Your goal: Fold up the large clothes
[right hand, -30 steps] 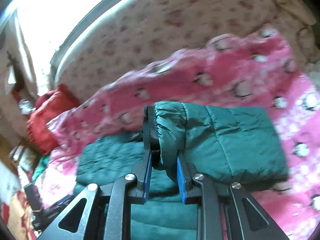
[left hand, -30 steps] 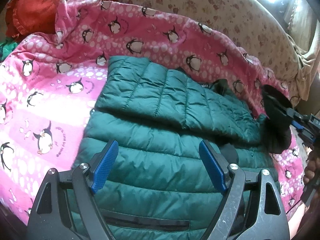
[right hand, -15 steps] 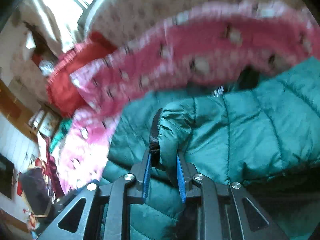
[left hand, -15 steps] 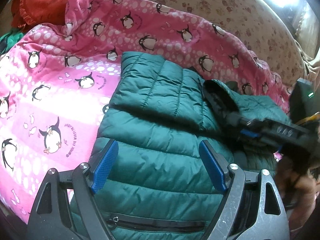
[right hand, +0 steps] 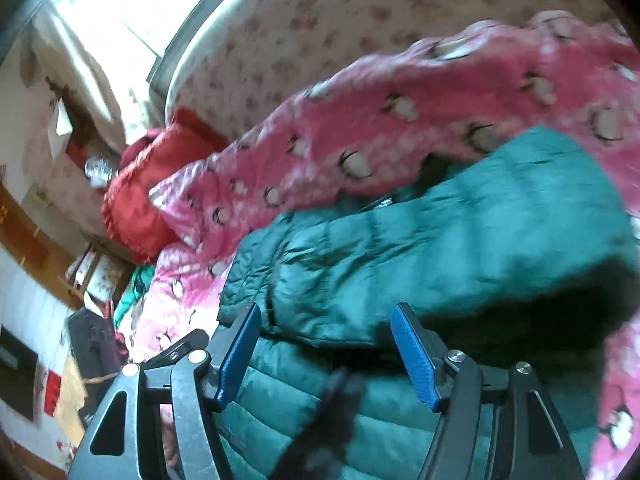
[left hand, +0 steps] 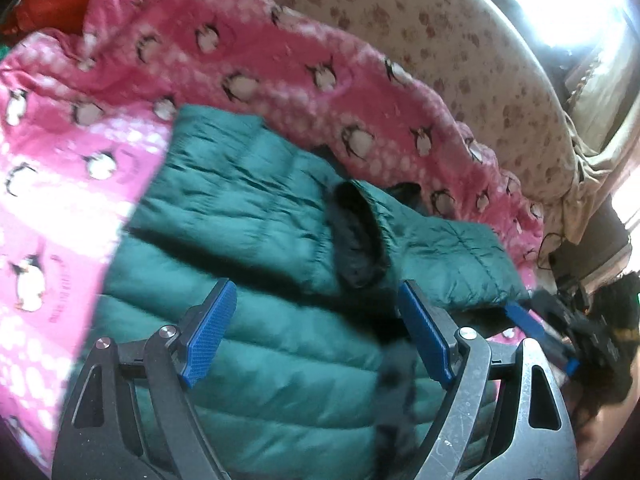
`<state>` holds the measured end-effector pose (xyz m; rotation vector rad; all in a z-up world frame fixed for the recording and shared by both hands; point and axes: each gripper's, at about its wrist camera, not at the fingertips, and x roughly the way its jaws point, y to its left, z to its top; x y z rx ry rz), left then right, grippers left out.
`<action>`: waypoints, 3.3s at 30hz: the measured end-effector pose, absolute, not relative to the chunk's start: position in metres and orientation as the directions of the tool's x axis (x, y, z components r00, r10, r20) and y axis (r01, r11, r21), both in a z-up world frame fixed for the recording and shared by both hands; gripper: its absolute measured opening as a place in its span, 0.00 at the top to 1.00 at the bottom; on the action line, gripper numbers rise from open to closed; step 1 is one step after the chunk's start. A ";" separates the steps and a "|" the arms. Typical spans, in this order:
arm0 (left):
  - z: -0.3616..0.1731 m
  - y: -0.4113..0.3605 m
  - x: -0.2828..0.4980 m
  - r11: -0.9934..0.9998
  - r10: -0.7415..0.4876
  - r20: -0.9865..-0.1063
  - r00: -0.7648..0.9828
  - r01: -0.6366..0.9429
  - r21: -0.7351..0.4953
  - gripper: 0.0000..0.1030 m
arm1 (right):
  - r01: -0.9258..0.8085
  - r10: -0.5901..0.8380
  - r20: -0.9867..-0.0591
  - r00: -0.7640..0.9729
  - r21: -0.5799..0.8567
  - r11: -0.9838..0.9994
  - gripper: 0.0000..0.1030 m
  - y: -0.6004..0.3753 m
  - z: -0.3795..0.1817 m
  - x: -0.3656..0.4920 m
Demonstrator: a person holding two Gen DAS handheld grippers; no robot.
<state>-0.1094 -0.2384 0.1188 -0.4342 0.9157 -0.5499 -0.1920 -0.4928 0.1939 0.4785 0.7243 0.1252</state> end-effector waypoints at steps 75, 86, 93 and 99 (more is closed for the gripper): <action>0.074 -0.270 -0.011 0.956 -0.285 -0.733 0.618 0.238 -0.170 0.24 | 0.172 -0.091 -0.732 0.675 0.036 0.984 0.35 -0.471 0.134 -0.093; 0.072 -0.266 -0.010 0.946 -0.320 -0.723 0.613 0.245 -0.211 0.22 | 0.111 -0.093 -0.741 0.665 -0.025 0.994 0.35 -0.442 0.107 -0.110; 0.070 -0.262 -0.011 0.940 -0.341 -0.704 0.623 0.247 -0.236 0.21 | 0.107 -0.111 -0.738 0.666 -0.052 0.993 0.34 -0.437 0.102 -0.109; 0.067 -0.256 -0.011 0.926 -0.379 -0.684 0.623 0.252 -0.283 0.21 | 0.112 -0.121 -0.722 0.681 -0.061 0.992 0.34 -0.435 0.100 -0.112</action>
